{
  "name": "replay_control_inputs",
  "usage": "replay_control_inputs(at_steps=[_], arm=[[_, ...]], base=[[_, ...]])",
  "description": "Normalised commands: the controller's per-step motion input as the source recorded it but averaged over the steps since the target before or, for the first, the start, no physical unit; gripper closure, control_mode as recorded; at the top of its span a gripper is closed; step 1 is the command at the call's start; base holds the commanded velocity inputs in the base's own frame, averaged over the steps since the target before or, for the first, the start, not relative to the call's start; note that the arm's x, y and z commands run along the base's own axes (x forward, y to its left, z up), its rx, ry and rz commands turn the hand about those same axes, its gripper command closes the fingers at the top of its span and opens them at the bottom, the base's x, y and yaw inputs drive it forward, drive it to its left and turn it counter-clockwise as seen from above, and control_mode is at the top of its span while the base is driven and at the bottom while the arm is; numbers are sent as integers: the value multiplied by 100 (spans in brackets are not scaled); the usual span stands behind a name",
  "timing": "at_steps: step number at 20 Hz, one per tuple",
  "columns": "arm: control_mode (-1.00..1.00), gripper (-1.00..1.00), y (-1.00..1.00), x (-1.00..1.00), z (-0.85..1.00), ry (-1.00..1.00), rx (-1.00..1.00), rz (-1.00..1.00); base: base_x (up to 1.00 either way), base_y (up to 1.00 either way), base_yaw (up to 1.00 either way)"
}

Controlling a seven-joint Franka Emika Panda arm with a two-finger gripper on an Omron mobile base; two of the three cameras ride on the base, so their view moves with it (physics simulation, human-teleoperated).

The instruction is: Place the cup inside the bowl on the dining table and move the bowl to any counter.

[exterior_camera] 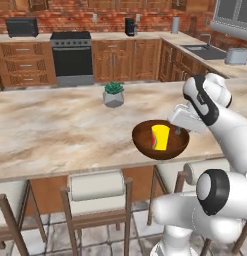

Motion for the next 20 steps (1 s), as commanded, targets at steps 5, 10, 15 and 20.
replay_control_inputs(at_steps=[5,10,15,20], arm=[[100,100,0,0,0,0,0,0],[100,100,0,0,0,0,0,0],[100,100,0,0,0,0,0,0],[100,100,0,0,0,0,0,0]], base=[[0,73,1],[0,82,0],[0,75,0],[0,71,0]])
